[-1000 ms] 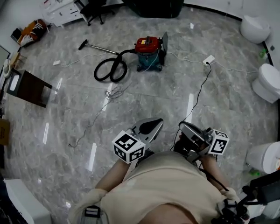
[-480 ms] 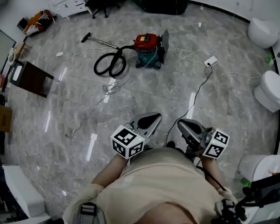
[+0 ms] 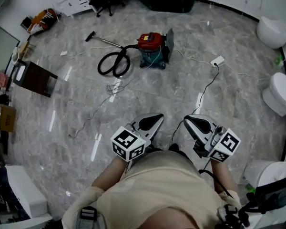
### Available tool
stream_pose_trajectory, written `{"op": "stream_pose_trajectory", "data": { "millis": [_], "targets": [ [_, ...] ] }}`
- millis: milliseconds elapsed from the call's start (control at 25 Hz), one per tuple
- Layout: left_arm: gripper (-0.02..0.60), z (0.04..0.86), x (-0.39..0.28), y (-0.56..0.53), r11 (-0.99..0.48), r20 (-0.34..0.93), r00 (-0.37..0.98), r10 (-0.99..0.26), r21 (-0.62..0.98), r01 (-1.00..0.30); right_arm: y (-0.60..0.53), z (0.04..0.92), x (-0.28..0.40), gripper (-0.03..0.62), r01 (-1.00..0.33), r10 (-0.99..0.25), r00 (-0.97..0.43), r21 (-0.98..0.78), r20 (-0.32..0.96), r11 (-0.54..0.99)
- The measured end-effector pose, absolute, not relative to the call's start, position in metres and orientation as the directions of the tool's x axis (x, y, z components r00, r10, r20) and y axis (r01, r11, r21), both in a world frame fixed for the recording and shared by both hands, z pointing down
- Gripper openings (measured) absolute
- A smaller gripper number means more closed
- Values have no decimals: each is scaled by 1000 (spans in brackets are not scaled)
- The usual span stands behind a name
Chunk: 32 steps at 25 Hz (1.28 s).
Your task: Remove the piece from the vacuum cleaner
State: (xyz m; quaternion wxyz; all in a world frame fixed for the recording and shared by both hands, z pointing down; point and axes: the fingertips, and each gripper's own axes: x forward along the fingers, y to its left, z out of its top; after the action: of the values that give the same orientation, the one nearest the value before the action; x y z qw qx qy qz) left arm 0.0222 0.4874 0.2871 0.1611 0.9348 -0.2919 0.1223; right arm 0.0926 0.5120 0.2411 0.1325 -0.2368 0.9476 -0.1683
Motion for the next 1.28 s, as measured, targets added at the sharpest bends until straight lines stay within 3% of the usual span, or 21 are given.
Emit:
{"op": "stream_pose_trajectory", "data": {
  "millis": [480, 840, 1280],
  "targets": [
    [3, 283, -12, 432, -804, 248, 838, -487, 250, -540, 485, 253, 32, 2, -431, -541, -831, -467, -126, 772],
    [3, 276, -106, 355, -786, 181, 839, -513, 294, -544, 398, 239, -16, 2, -577, -685, -723, -466, -92, 671],
    [3, 295, -200, 285, -744, 188, 802, -567, 301, -596, 336, 252, -103, 2, -615, -681, -732, -453, 21, 646]
  ]
}}
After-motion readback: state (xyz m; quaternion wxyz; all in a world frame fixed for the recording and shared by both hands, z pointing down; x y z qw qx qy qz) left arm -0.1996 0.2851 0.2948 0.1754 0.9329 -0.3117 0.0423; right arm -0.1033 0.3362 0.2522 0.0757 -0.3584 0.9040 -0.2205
